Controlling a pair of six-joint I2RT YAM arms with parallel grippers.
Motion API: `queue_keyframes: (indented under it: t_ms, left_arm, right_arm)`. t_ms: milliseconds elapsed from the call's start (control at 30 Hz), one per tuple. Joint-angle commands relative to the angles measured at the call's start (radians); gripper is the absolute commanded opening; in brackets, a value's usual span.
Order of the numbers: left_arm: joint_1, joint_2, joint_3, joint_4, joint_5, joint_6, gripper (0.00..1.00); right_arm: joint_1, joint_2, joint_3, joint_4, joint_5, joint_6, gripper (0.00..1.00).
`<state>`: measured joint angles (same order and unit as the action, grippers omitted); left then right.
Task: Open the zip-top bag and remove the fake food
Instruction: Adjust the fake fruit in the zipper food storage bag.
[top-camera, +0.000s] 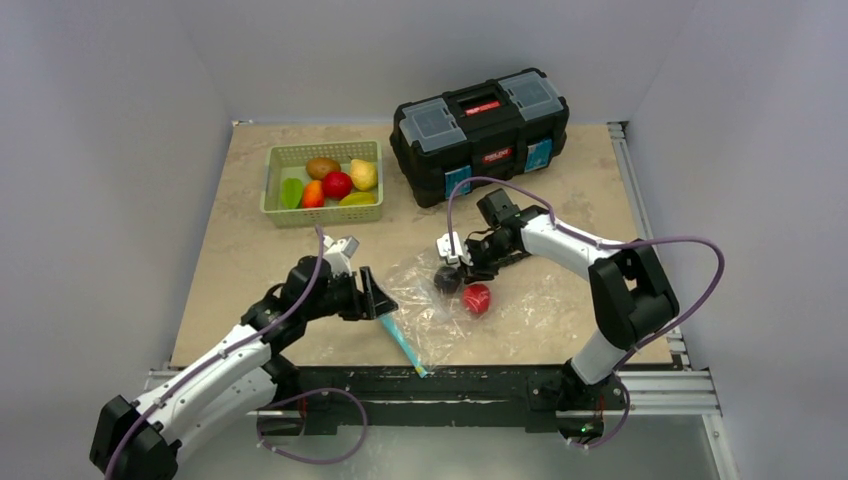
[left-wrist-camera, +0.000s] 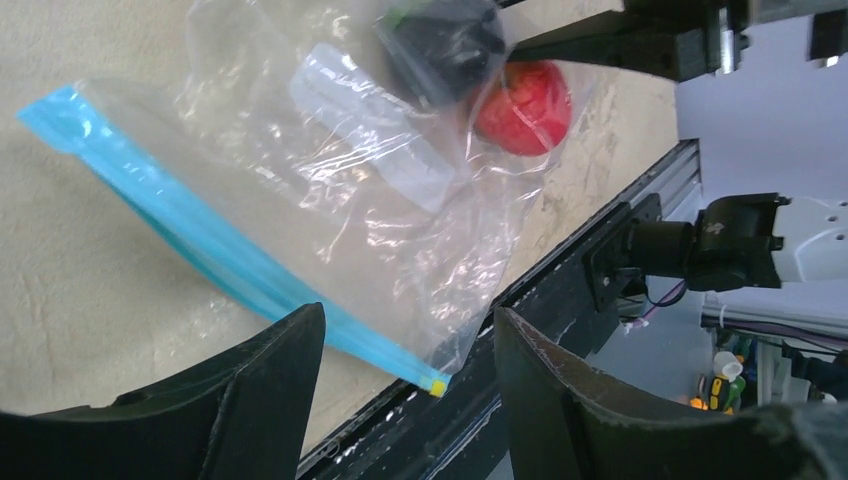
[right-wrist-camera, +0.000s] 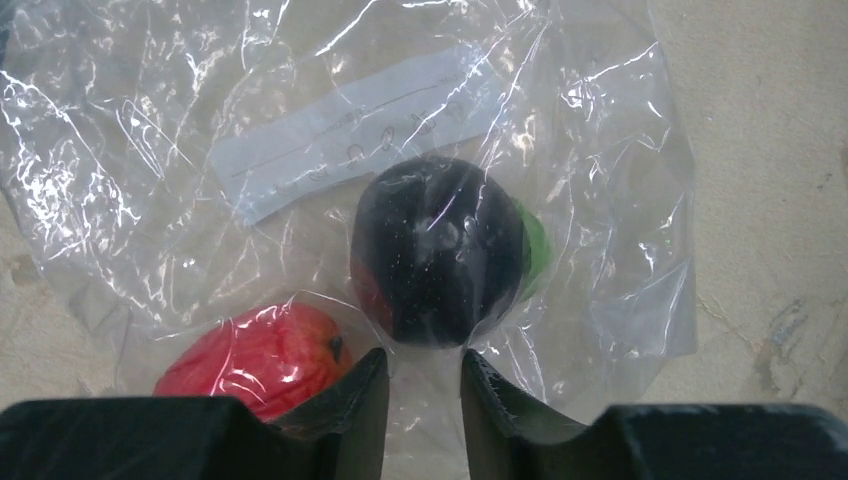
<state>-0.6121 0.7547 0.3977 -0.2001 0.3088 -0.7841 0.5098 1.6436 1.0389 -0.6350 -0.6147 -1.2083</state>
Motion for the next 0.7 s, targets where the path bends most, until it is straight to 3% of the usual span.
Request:
queue_keyframes:
  t_ms: [0,400,667]
  left_arm:
    - [-0.005,-0.009,-0.041,-0.107,-0.033,-0.008,0.62]
    - [-0.007,0.107,-0.136,0.197,0.029,-0.107,0.62]
    - [-0.007,0.262,-0.151,0.369,0.055,-0.139,0.6]
  right_arm:
    - [0.005,0.003,0.006,0.025,0.012,0.04,0.26]
    - [0.005,0.016,0.01,0.019,0.0,0.066,0.04]
    - [0.005,0.019,0.015,-0.004,-0.029,0.062,0.0]
